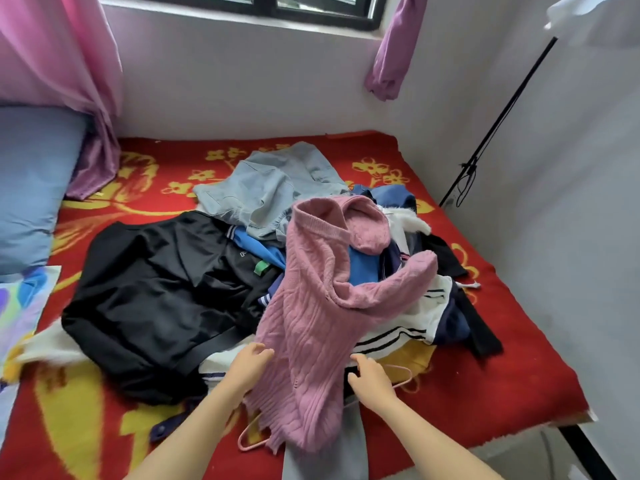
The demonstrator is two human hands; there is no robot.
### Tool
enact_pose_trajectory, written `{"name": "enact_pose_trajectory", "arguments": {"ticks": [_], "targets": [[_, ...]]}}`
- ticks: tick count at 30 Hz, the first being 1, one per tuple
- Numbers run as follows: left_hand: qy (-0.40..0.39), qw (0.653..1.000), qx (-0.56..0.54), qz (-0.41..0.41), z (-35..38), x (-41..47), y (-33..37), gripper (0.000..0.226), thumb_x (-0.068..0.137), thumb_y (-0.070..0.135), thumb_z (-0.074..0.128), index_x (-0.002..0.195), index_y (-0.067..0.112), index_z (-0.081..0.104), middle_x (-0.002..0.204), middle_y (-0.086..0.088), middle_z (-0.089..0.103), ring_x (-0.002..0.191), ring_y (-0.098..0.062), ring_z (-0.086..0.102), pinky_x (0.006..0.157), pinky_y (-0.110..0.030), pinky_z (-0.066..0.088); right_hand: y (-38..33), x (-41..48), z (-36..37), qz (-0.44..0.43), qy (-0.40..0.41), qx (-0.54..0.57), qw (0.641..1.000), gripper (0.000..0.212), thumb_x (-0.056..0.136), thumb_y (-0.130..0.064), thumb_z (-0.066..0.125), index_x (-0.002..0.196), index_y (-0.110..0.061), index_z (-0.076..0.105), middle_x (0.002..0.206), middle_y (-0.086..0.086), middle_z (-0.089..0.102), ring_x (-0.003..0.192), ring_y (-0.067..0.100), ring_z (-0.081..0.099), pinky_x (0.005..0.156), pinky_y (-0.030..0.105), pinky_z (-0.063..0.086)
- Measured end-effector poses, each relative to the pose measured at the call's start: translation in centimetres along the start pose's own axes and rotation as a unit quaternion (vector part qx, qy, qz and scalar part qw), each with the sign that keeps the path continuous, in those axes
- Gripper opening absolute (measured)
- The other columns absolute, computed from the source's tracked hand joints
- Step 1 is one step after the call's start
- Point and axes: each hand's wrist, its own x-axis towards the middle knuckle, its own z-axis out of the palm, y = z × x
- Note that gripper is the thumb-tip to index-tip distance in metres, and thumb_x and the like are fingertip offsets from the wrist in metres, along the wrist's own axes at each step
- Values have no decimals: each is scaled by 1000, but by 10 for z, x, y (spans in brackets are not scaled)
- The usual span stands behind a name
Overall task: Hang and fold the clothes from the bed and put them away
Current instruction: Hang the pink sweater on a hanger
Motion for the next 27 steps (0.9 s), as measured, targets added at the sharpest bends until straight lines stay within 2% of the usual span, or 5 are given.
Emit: {"name": "enact_pose_trajectory", "arguments": {"ticks": [3, 8, 18, 24, 27], "targets": [[26, 1000, -14, 6, -15, 4, 12, 36, 93, 21, 54, 126, 5, 52, 124, -12, 55, 100, -26, 55, 79, -31, 44, -15, 30, -21, -23, 9, -8, 1000, 47, 95, -20, 43, 141, -15, 35, 139, 11, 40, 128, 25, 35, 103, 34, 35], [60, 998, -32, 18, -29, 14, 32, 39, 95, 20, 52, 131, 6, 48, 129, -14, 54, 116, -29, 52, 96, -38, 39, -43, 91, -59, -69, 32, -38, 996, 46, 93, -22, 44, 139, -15, 39, 141, 9, 38, 130, 27, 34, 100, 37, 36], [138, 987, -65, -40, -56, 39, 18, 35, 94, 19, 54, 127, 7, 52, 93, -4, 56, 88, -20, 54, 82, -35, 41, -94, 209, -119, -84, 53, -59, 993, 46, 91, -19, 48, 135, -8, 42, 139, 12, 40, 127, 32, 35, 99, 39, 36], [183, 975, -82, -98, -72, 42, -4, 33, 94, 21, 55, 124, 7, 53, 91, 2, 55, 87, -19, 56, 71, -32, 39, -122, 258, -140, -148, 43, -98, 983, 51, 80, -21, 60, 129, -17, 48, 127, 11, 54, 118, 33, 49, 94, 42, 44], [198, 970, -81, -116, -77, 41, -10, 27, 94, 20, 56, 119, 10, 55, 90, 2, 54, 87, -19, 55, 83, -40, 46, -126, 275, -142, -147, 33, -161, 975, 65, 82, -26, 61, 139, -10, 36, 140, 11, 42, 128, 31, 40, 99, 45, 40]]}}
